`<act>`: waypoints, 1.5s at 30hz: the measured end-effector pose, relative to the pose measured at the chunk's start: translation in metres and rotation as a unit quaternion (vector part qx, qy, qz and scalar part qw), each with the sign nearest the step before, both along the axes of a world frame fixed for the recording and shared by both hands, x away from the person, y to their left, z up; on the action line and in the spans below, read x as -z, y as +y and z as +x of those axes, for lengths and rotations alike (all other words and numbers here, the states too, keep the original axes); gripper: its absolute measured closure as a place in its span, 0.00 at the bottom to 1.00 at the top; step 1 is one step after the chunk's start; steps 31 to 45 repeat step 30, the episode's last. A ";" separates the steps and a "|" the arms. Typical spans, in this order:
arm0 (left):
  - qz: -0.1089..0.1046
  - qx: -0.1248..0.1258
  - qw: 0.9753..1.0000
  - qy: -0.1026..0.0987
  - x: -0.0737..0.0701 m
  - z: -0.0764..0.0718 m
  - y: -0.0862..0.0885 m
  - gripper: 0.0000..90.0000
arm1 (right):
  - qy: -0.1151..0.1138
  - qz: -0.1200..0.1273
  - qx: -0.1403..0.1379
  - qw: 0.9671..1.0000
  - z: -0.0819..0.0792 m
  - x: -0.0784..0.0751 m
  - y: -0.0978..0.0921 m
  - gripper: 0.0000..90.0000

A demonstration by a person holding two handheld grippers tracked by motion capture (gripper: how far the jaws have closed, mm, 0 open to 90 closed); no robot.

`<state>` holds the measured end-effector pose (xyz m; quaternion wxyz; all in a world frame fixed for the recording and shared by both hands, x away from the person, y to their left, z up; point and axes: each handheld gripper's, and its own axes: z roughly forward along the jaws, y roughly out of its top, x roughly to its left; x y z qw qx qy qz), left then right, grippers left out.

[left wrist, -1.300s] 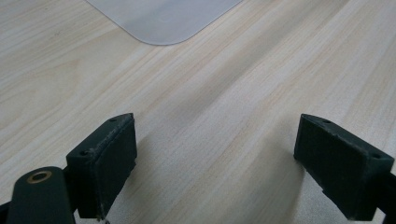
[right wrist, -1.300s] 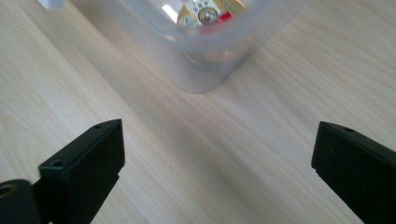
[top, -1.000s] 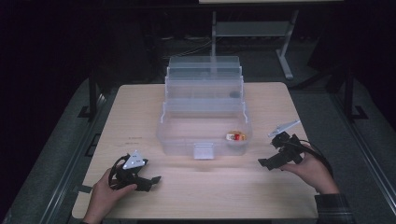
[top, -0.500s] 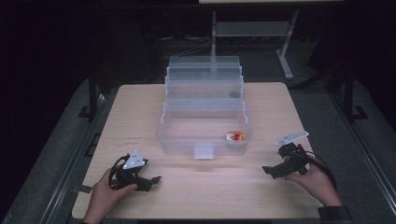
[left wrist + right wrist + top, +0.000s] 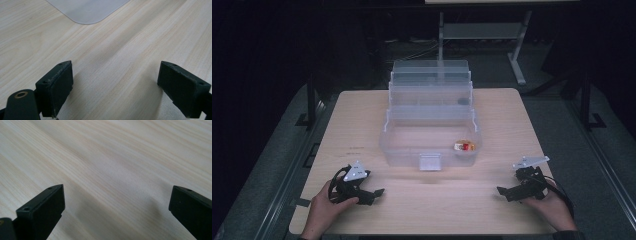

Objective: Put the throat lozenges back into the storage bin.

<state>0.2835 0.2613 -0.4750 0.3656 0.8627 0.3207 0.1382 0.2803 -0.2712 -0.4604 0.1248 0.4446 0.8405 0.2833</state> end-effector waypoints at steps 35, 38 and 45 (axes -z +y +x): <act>0.000 0.000 1.000 0.000 0.000 0.000 0.000 0.14 | -0.063 0.034 0.025 0.997 -0.017 0.023 -0.016 0.00; 0.000 0.000 1.000 0.000 0.000 0.000 0.000 0.14 | -0.063 0.034 0.025 0.997 -0.017 0.023 -0.016 0.00; 0.000 0.000 1.000 0.000 0.000 0.000 0.000 0.14 | -0.063 0.034 0.025 0.997 -0.017 0.023 -0.016 0.00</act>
